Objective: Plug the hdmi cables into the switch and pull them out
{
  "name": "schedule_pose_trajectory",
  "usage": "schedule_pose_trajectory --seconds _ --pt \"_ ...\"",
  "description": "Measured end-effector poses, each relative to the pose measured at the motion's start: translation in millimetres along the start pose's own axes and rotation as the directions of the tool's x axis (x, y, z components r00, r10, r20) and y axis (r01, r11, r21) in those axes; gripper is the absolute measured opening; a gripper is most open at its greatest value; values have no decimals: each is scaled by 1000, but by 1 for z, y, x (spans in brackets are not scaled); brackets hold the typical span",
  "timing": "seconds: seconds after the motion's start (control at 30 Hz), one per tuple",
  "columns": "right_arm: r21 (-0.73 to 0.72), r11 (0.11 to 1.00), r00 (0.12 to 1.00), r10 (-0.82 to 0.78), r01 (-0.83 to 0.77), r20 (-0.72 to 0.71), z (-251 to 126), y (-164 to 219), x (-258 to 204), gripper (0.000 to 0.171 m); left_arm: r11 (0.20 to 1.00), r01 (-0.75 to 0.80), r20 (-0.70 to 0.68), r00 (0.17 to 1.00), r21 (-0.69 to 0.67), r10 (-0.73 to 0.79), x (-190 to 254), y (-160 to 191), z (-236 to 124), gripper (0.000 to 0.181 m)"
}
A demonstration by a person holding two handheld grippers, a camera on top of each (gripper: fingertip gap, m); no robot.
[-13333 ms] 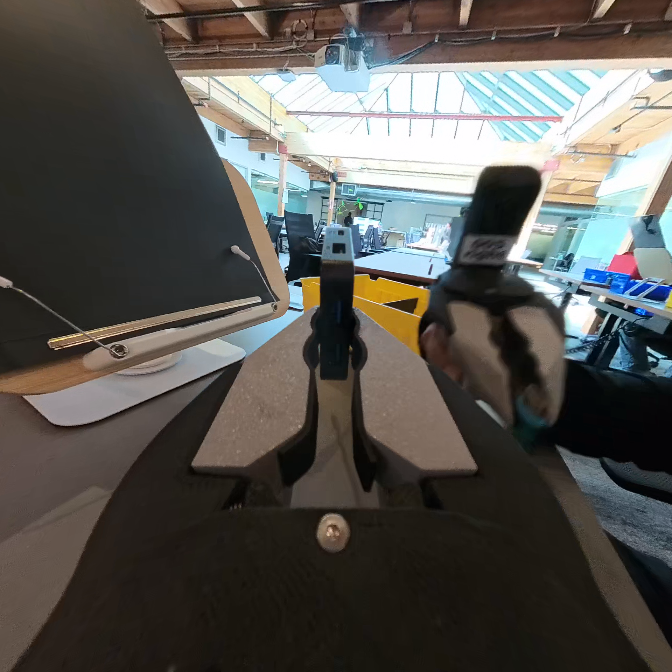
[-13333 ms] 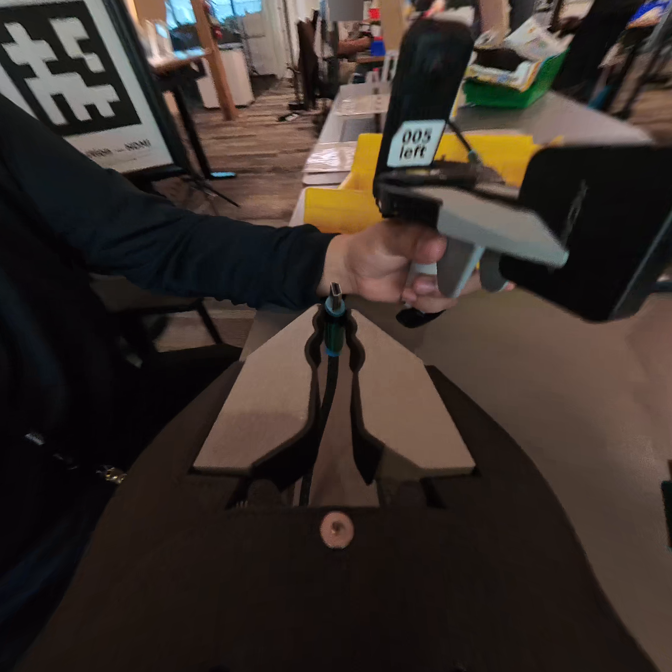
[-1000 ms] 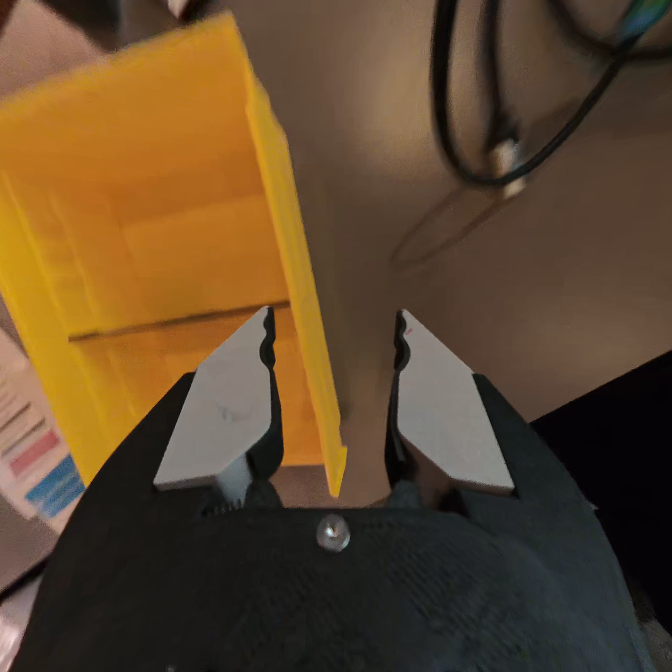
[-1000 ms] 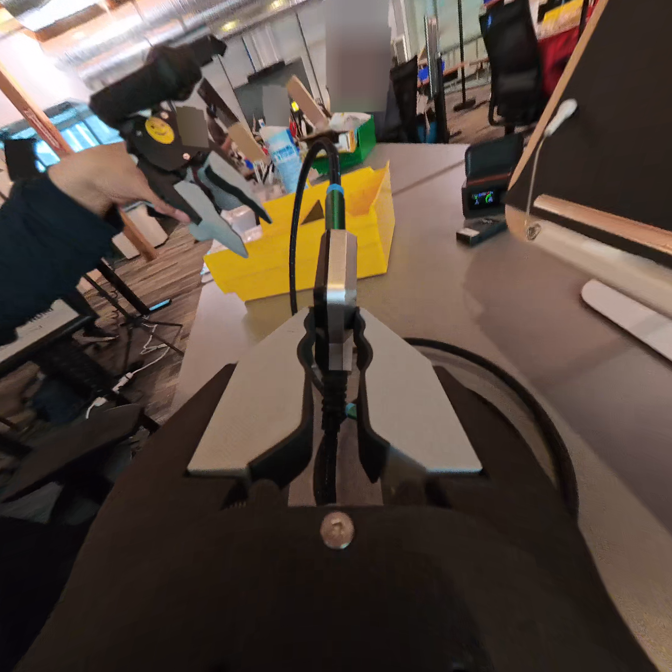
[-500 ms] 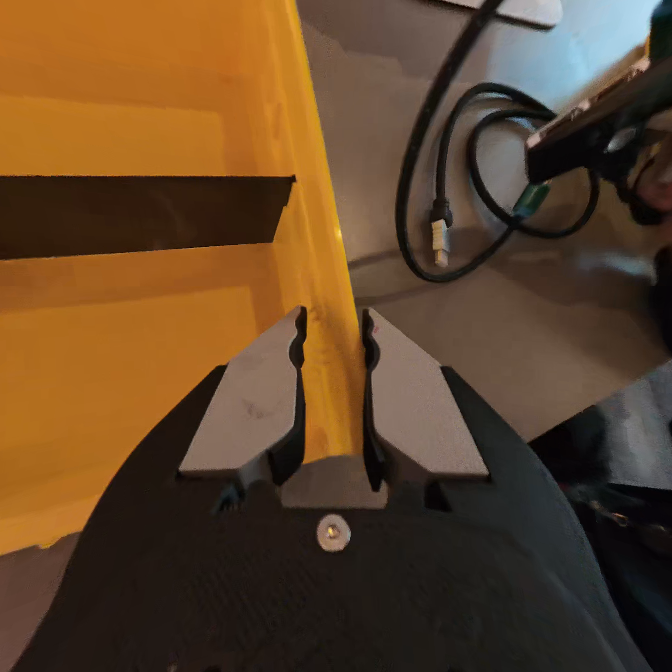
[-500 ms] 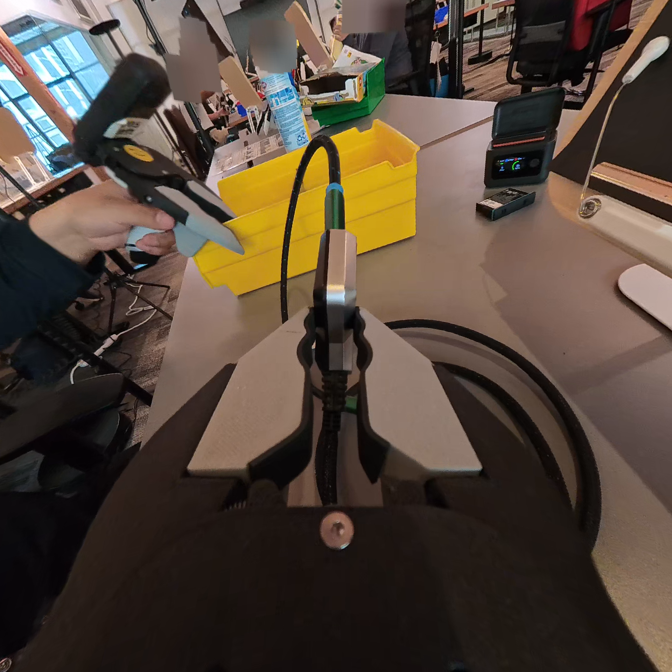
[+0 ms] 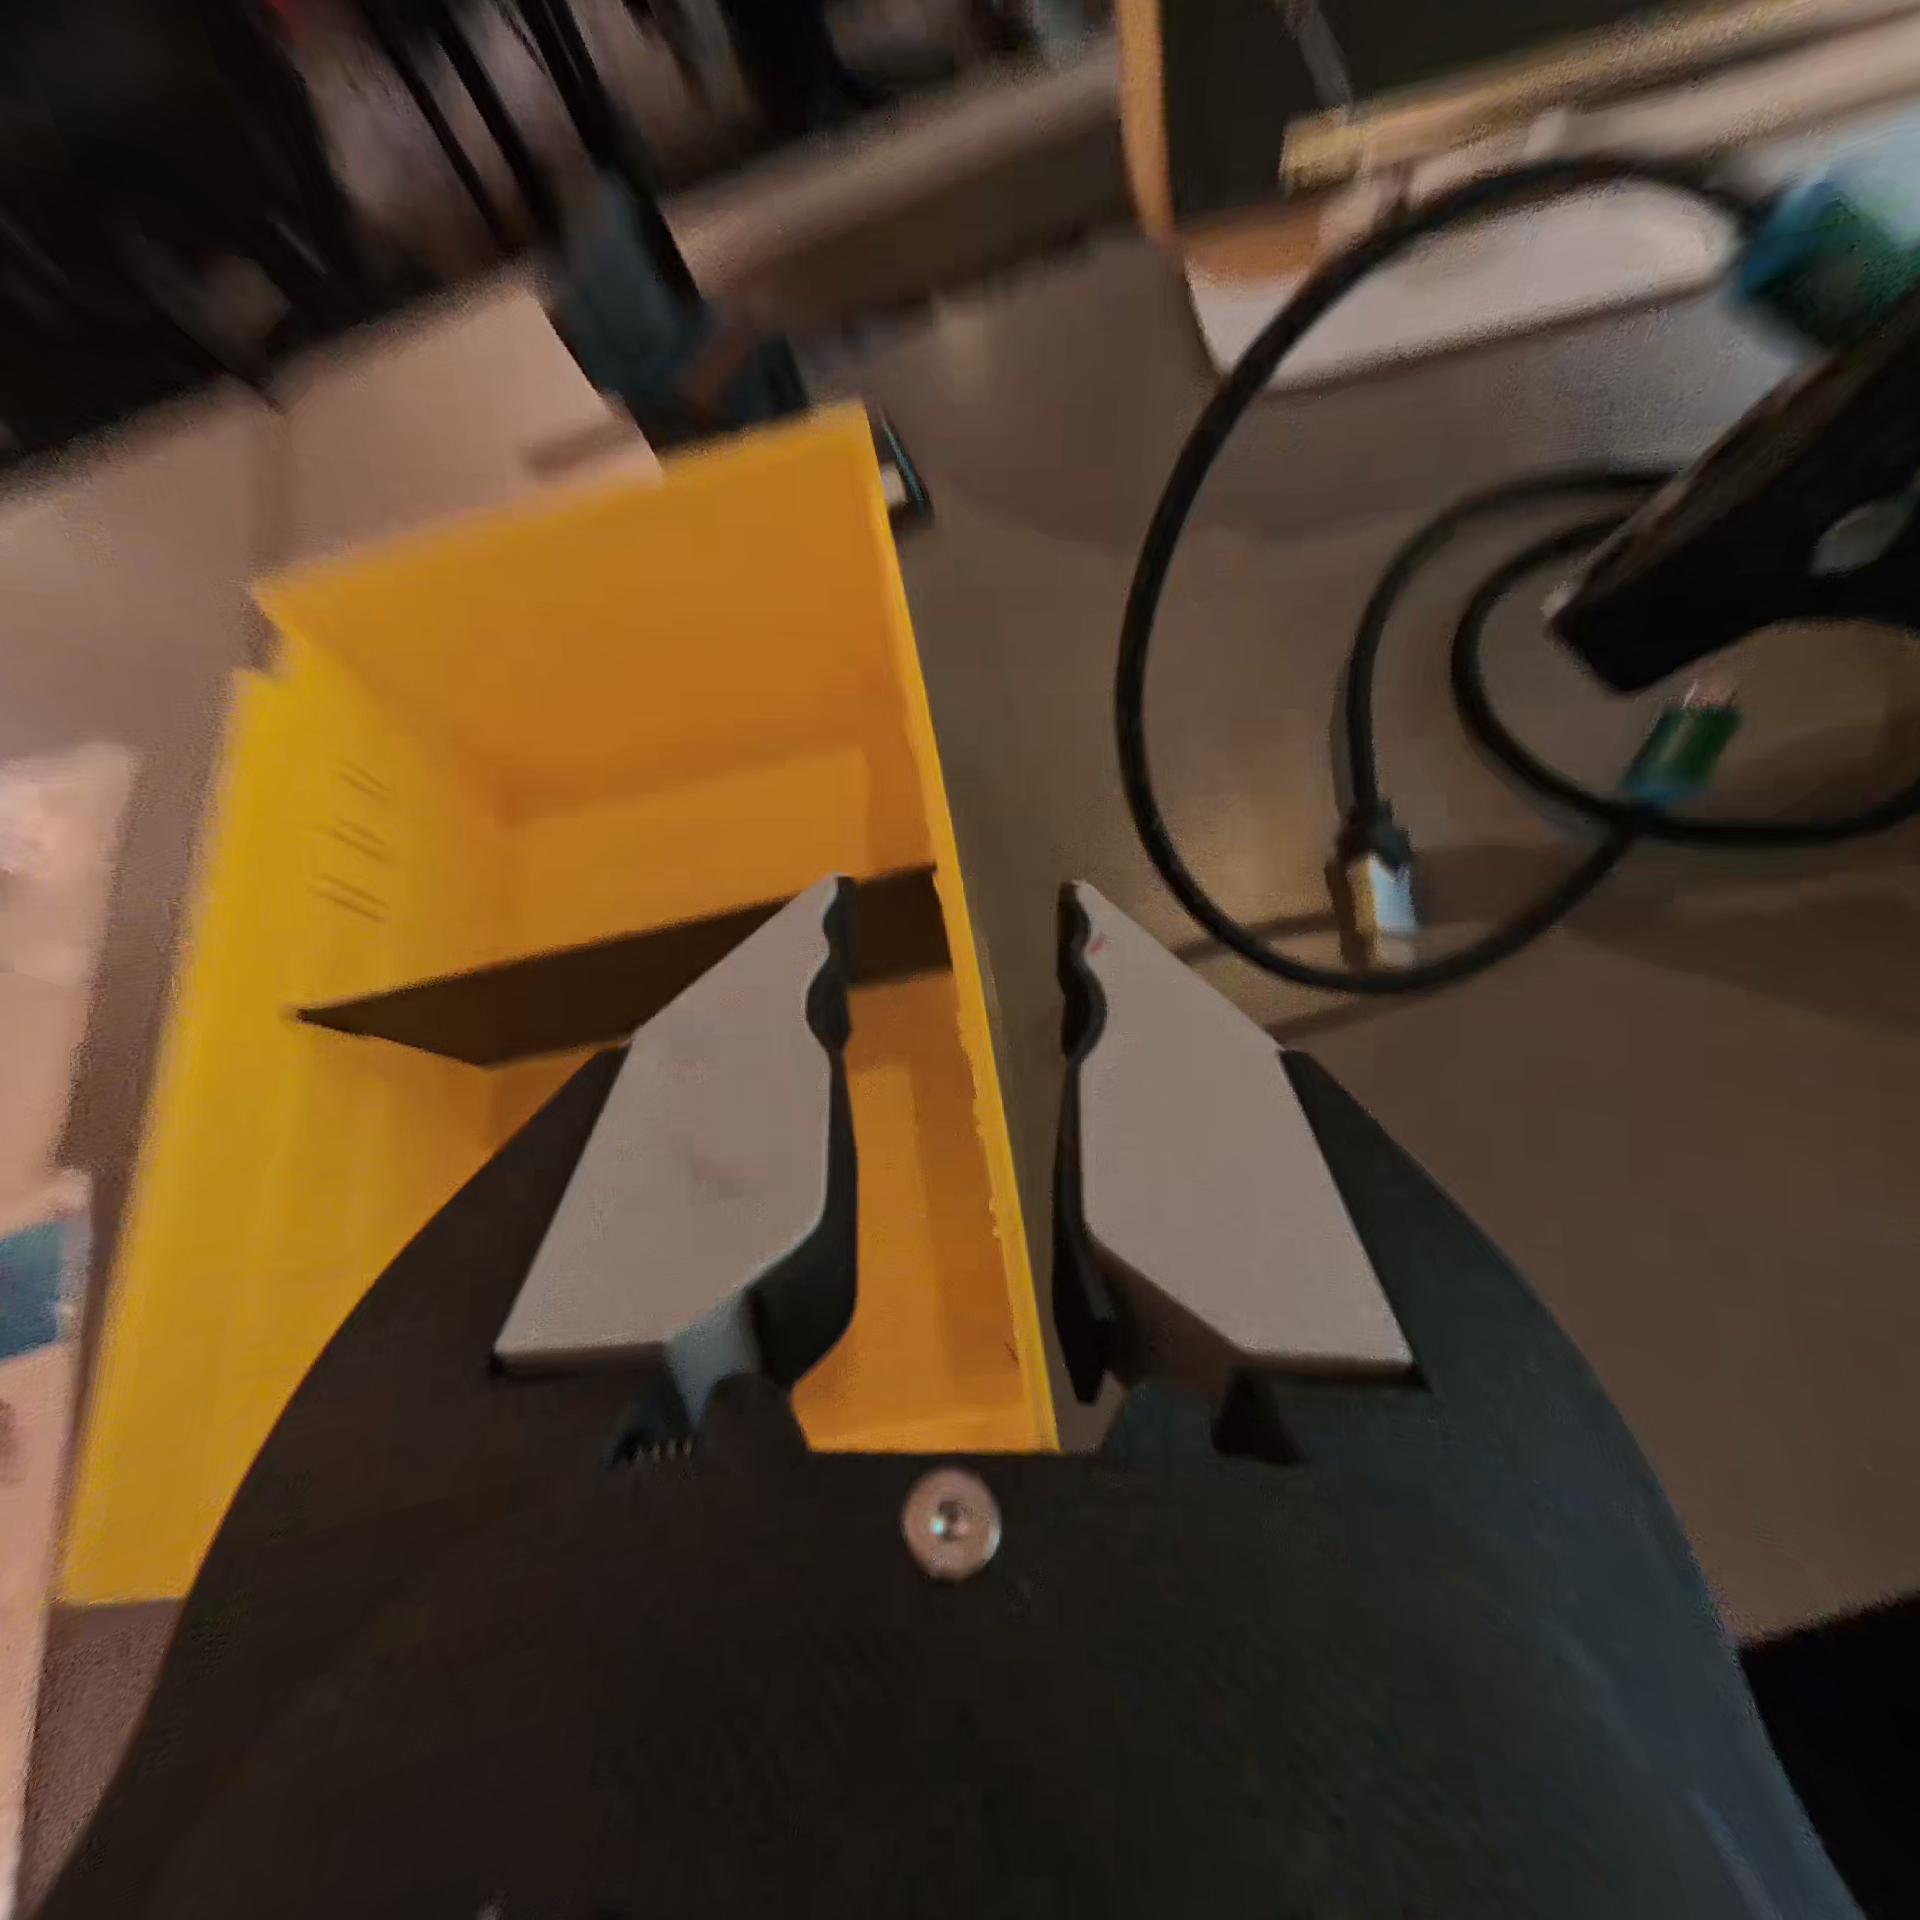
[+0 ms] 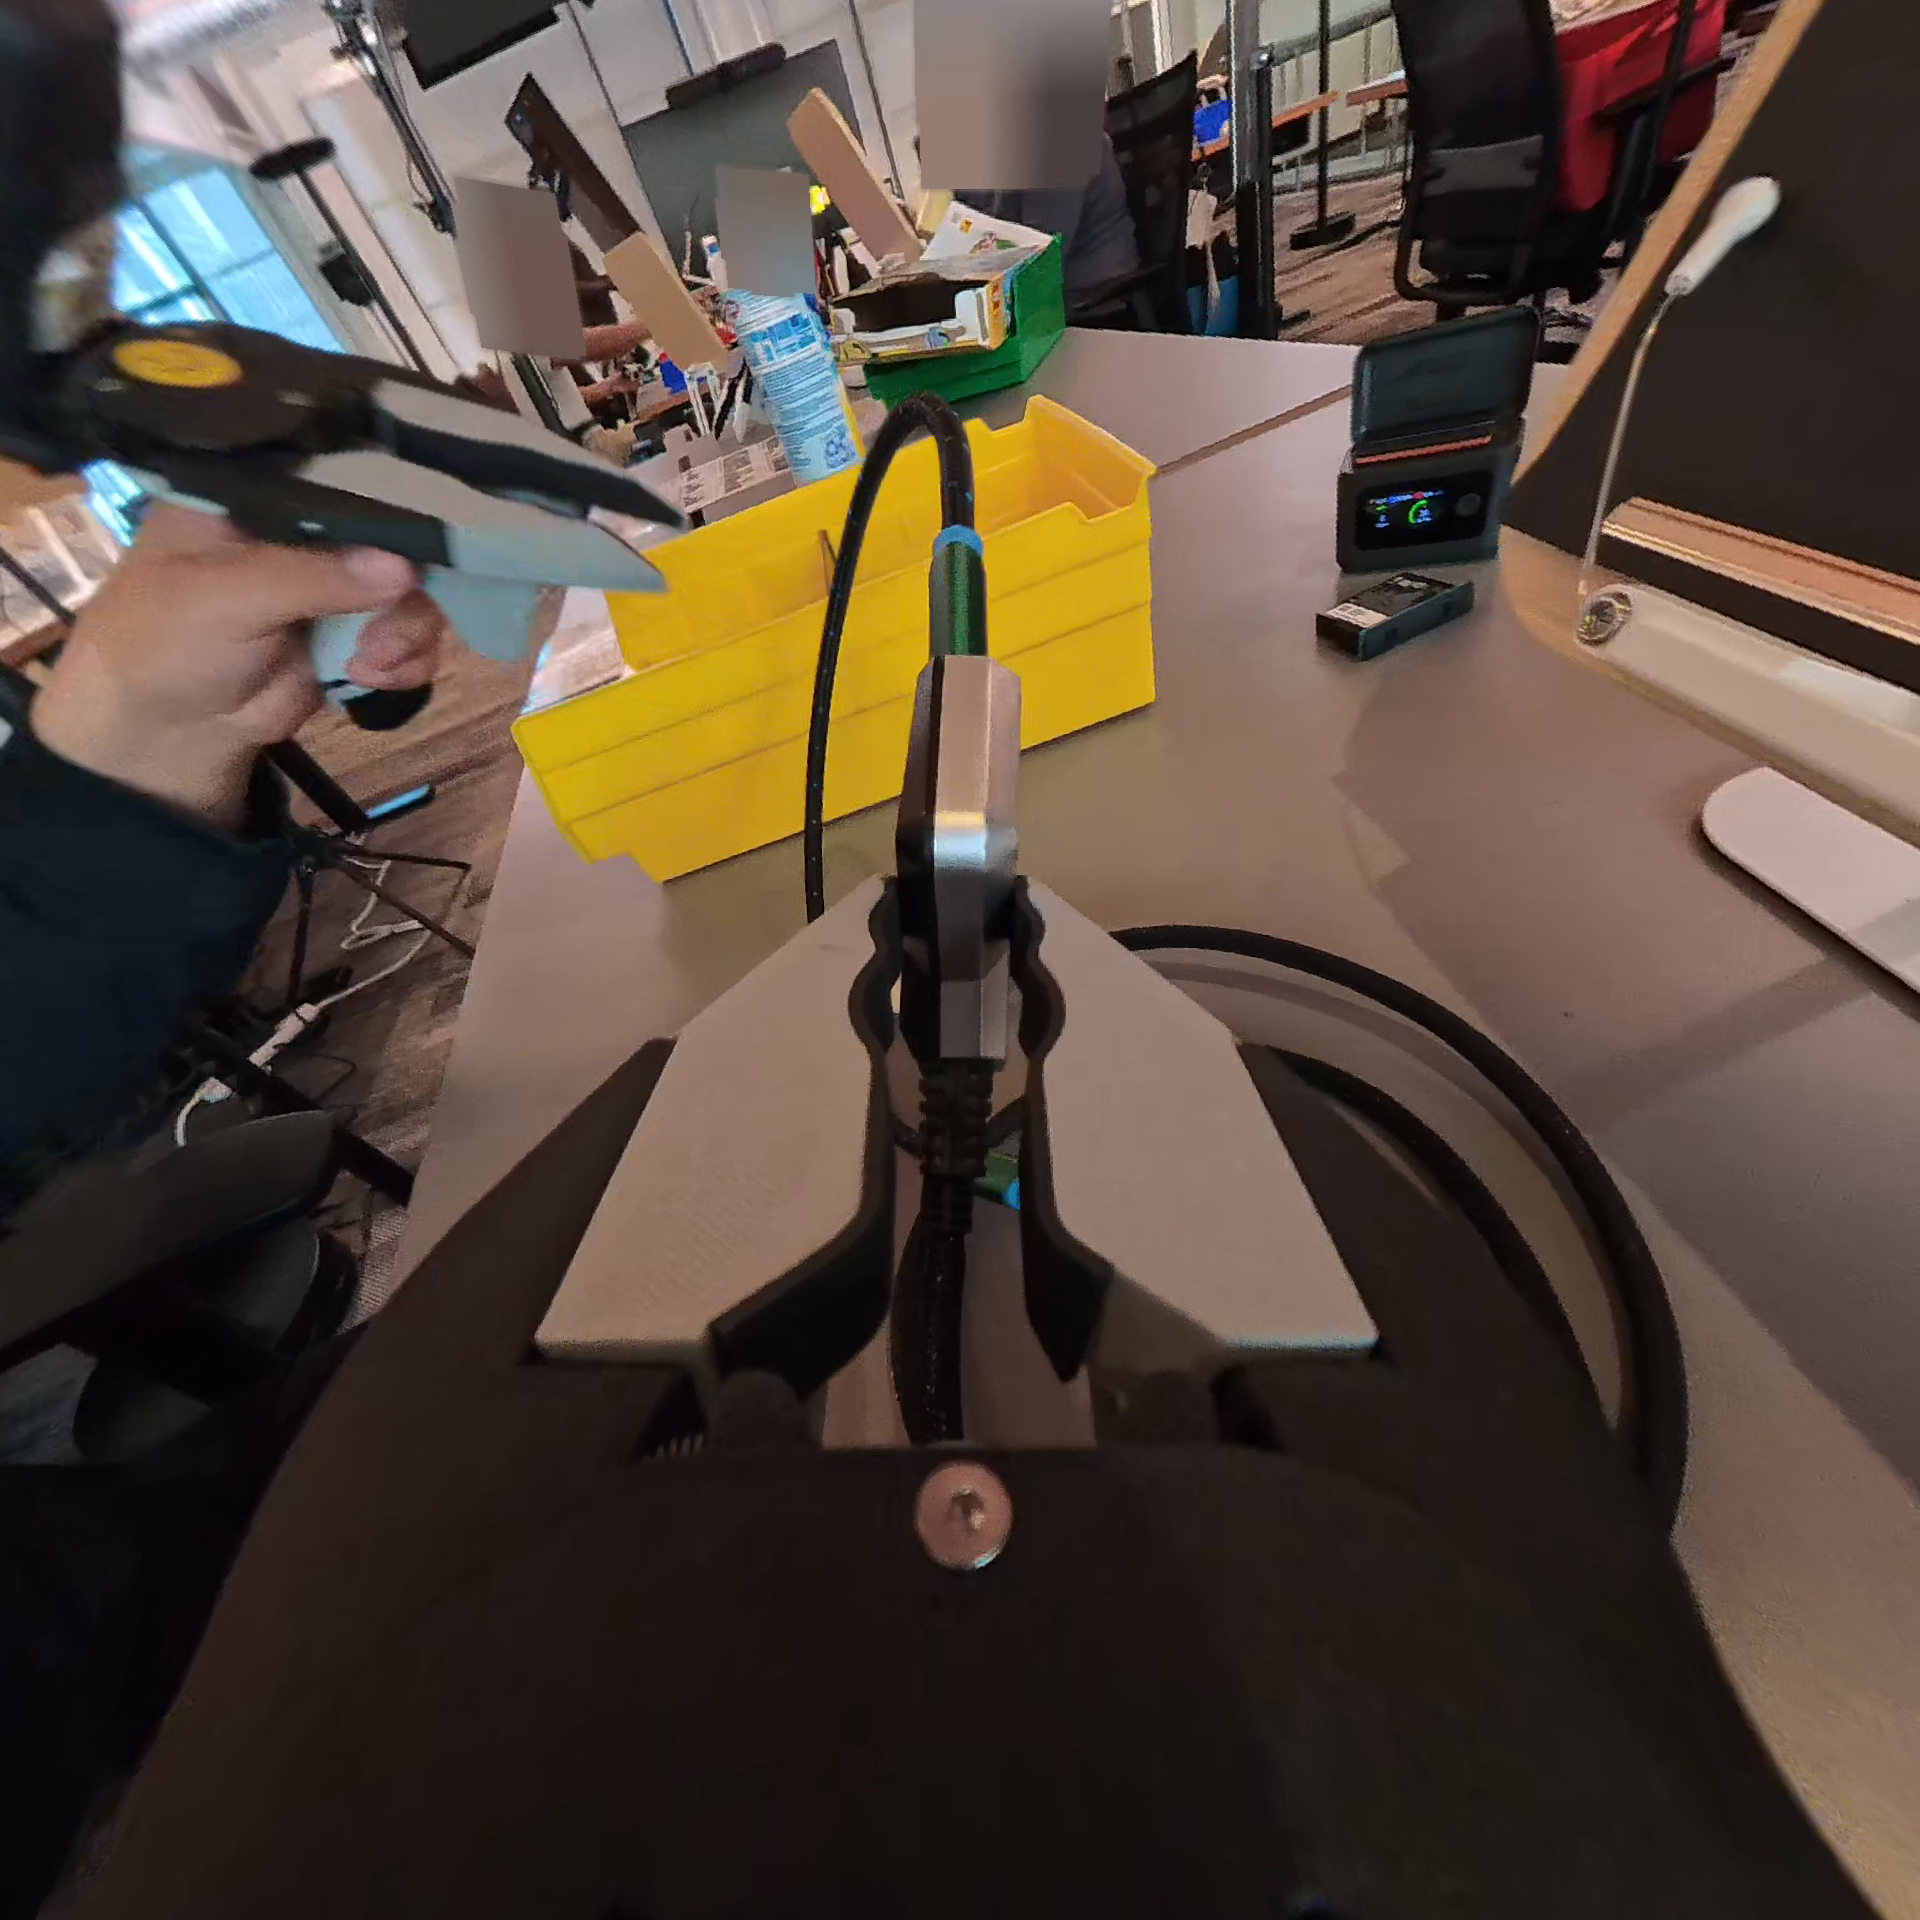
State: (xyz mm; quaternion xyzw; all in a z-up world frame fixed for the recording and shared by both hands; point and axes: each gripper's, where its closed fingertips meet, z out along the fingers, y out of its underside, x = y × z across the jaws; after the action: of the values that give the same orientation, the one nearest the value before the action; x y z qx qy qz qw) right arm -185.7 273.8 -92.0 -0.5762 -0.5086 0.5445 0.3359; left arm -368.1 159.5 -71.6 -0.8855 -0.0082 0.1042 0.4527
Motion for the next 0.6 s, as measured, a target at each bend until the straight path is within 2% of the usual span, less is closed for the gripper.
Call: schedule_pose_trajectory --seconds 0.03,0.1,0.17,0.2,0.27,0.37,0.47,0.57,0.6 --pt "4 1000 1000 11 -11 2 -1 -1 1 18 995 -34 3 999 90 34 10 -16 -14 32" --pt "17 1000 1000 19 -19 3 -2 -2 2 18 961 -84 -235 961 263 148 79 -35 -40 29" --pt "38 999 1000 10 -9 -8 -4 -6 3 18 927 -46 -429 877 373 216 147 -38 -50 0" --pt "57 998 1000 0 1 -13 -5 -10 2 18 931 -41 -503 833 362 232 174 -32 -42 2" --pt "112 994 1000 -11 11 -3 -12 -20 -2 17 965 -48 -641 739 258 208 214 -14 -12 26" --pt "241 971 997 -24 6 71 -28 -41 -13 18 987 -8 -742 658 163 128 234 -13 35 58" --pt "359 933 985 -28 -35 170 -49 -59 -22 17 978 117 -797 601 175 70 229 -44 54 70" --pt "372 925 974 -8 -79 227 -56 -61 -22 18 938 225 -857 501 264 121 221 -85 40 61" --pt "363 928 975 -1 -81 221 -53 -59 -20 18 918 258 -866 478 301 150 217 -99 35 48"
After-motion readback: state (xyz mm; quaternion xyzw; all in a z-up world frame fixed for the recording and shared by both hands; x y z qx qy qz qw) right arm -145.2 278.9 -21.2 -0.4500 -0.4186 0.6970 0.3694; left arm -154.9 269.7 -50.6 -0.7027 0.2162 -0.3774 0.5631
